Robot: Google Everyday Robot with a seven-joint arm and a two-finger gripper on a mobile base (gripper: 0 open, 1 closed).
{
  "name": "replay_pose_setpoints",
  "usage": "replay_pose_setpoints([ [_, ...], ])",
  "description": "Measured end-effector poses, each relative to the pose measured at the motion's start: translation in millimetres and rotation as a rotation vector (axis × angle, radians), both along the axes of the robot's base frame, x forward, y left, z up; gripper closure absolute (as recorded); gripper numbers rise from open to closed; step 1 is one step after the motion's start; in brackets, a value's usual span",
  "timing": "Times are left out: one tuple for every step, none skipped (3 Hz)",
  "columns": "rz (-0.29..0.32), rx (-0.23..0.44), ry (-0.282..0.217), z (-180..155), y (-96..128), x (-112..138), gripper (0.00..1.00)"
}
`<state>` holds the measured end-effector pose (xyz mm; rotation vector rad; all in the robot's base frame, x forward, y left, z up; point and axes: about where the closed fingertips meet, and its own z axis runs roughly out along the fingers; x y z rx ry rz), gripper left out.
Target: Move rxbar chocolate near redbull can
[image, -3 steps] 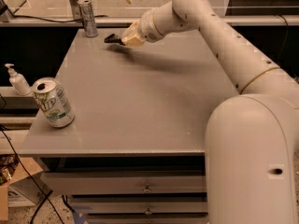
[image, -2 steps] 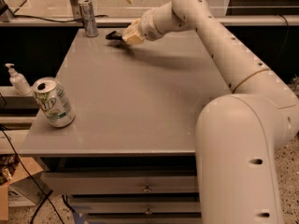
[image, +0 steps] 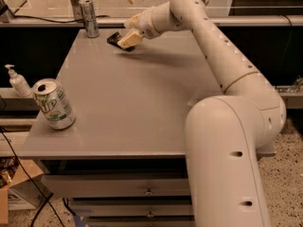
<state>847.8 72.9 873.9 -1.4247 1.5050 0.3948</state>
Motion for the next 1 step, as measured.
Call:
replay_pose_setpoints([
  [0.002,0.000,0.001,-0.9,1.9,0.2,0.00],
])
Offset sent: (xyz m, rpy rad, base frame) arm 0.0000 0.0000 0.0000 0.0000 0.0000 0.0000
